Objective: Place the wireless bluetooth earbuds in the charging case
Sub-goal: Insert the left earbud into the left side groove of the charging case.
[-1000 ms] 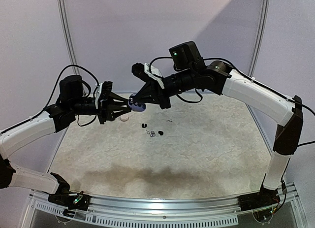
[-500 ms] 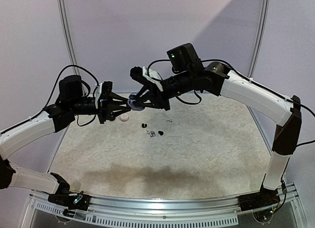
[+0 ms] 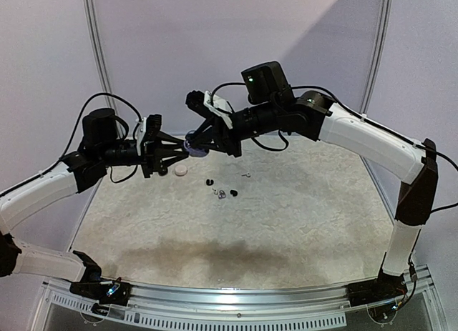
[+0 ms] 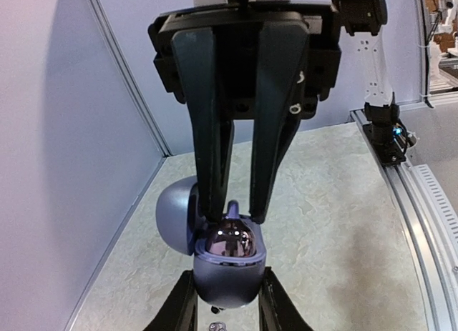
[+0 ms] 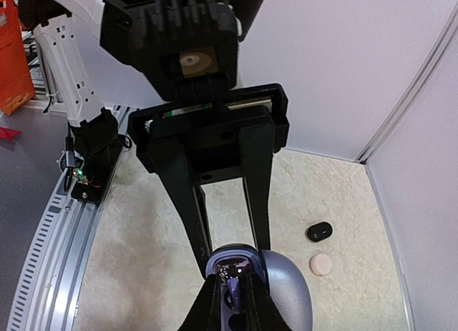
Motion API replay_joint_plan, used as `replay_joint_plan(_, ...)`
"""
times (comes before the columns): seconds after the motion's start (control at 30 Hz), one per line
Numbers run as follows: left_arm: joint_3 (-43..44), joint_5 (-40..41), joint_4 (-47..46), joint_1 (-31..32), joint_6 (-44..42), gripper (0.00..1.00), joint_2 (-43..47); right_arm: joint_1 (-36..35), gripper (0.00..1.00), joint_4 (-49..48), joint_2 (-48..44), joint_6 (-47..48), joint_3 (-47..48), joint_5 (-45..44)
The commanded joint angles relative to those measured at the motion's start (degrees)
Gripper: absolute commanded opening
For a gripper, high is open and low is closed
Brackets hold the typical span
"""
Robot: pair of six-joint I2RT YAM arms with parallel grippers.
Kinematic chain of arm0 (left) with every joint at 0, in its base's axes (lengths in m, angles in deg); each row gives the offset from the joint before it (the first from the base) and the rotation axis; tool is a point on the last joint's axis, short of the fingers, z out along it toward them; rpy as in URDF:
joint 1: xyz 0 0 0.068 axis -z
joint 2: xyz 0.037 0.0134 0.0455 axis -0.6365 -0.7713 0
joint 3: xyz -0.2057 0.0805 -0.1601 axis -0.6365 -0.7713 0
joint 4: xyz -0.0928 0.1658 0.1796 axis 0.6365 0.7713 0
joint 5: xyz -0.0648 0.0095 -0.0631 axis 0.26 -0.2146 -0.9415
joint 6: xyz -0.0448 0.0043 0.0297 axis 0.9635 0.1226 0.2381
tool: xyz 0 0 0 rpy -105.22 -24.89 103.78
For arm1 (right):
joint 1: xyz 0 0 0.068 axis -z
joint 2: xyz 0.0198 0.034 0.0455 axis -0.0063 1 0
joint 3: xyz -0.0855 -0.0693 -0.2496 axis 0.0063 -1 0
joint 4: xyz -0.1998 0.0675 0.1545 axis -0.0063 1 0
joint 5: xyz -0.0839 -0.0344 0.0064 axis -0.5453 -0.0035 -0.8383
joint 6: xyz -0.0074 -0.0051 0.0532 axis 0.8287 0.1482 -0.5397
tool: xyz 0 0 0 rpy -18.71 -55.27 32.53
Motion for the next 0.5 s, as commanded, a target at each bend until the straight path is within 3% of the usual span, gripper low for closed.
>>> replay_joint_plan(0.0, -0.64, -0.59, -0.38, -0.08, 0.61, 0.0, 1.02, -0.1, 0.11, -0.61, -0.89, -0.24, 0.74, -2.77)
replay_joint_plan(0.23, -0.86, -0.6, -1.64, -0.07, 0.11, 0.0, 1.19, -0.08, 0.0, -0.73, 0.48, -0.27, 0.73, -2.07)
replay_joint_plan(0.47, -0.78, -0.36, -4.82, 0.02, 0.15, 0.0, 1.26, -0.14, 0.0, 1.86, 2.64, 2.61, 0.36, -3.28)
